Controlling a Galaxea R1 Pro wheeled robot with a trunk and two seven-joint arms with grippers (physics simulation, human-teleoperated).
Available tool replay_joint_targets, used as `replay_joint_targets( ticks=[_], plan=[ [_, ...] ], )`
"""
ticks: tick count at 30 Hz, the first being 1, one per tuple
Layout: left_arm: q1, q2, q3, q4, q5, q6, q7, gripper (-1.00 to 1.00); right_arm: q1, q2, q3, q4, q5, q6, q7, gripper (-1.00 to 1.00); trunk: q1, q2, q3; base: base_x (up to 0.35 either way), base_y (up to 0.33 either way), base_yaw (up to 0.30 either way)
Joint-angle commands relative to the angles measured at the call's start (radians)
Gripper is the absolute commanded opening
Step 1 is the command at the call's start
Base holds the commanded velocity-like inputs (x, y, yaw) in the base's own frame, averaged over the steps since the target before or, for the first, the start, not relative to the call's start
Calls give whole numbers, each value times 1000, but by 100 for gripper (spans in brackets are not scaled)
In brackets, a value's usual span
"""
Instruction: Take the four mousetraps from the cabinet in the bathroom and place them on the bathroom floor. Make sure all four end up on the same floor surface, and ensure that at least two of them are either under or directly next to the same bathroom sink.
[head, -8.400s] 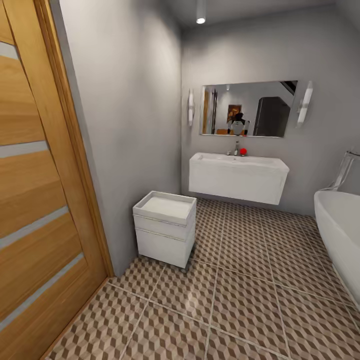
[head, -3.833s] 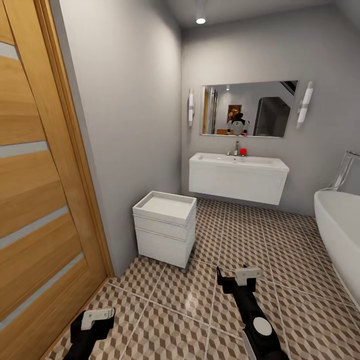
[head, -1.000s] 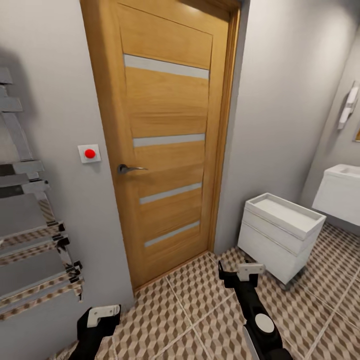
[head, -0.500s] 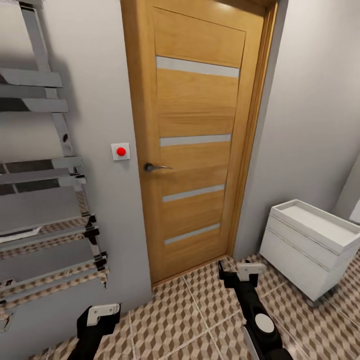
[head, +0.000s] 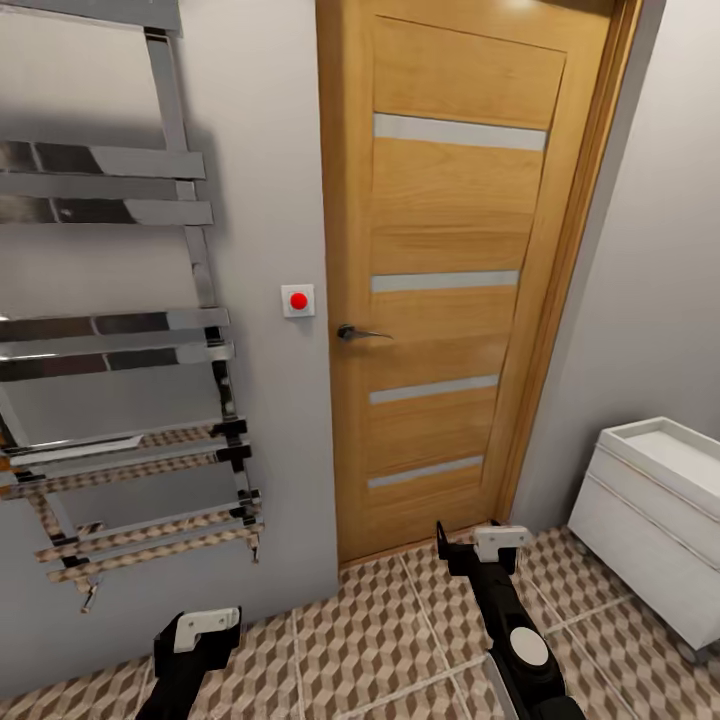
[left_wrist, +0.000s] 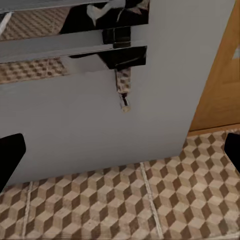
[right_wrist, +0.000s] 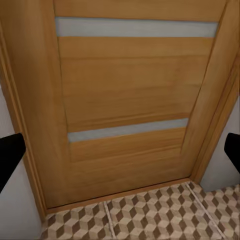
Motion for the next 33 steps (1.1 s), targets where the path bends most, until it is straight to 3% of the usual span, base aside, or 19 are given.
replay_joint_targets(
  ticks=[1,33],
  plan=[
    [0,-1,1,-2,-5,5,2,100,-1,0,2,-1,9,8,-6,100,0,-1,-1,0,0,292],
    [0,-2,1,7,-3,5,2,100,-1,0,2,-1,9,8,-6,100,0,-1,-1,0,0,292]
  ],
)
